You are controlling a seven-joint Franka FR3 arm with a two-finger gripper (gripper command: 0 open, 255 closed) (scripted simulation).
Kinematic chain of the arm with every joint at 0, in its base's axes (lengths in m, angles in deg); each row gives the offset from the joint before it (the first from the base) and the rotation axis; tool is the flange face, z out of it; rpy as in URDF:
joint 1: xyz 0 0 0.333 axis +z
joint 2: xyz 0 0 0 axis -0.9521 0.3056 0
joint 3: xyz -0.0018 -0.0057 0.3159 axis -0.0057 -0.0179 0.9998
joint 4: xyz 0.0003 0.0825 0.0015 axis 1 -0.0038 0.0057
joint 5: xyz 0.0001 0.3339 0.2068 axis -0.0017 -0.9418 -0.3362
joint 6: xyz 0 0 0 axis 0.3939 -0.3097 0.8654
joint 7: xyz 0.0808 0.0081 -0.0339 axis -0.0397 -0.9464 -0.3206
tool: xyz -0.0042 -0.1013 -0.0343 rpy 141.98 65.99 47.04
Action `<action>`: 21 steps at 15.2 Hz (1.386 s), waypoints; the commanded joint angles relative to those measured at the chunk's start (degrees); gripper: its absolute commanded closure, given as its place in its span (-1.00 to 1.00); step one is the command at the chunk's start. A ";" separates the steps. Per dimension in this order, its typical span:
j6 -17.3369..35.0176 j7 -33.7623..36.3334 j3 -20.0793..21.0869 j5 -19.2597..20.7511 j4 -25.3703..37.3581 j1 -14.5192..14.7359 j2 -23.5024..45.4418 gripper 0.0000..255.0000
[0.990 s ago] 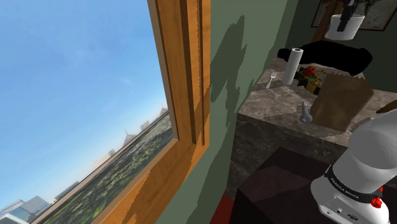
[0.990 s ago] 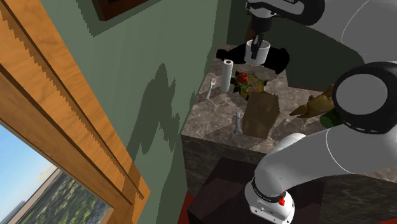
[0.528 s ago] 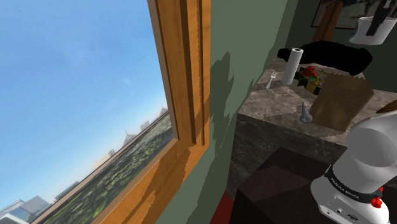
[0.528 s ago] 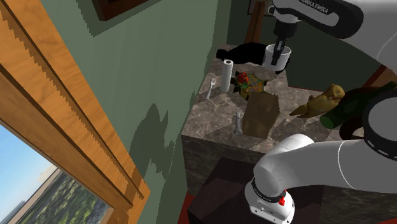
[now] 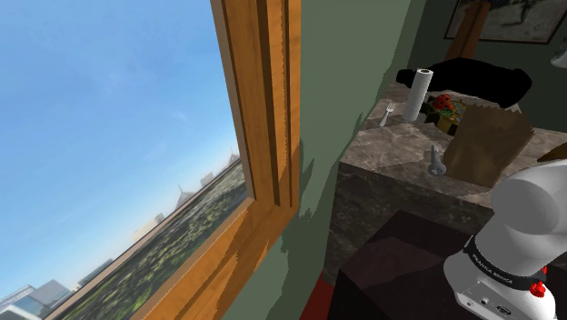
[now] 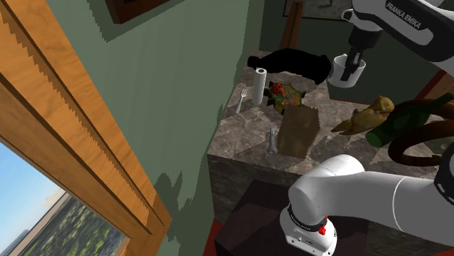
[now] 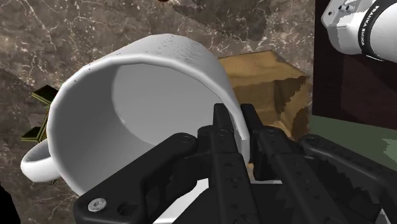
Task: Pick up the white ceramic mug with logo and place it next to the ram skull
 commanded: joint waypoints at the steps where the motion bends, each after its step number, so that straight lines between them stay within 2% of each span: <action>1: -1.35 -2.08 -0.78 1.62 -0.73 -1.30 -2.59 1.00; 13: -7.56 -17.08 -8.95 11.84 2.91 -6.37 -10.72 1.00; 21: -3.41 -15.85 -10.65 13.83 -4.60 -7.75 -14.23 1.00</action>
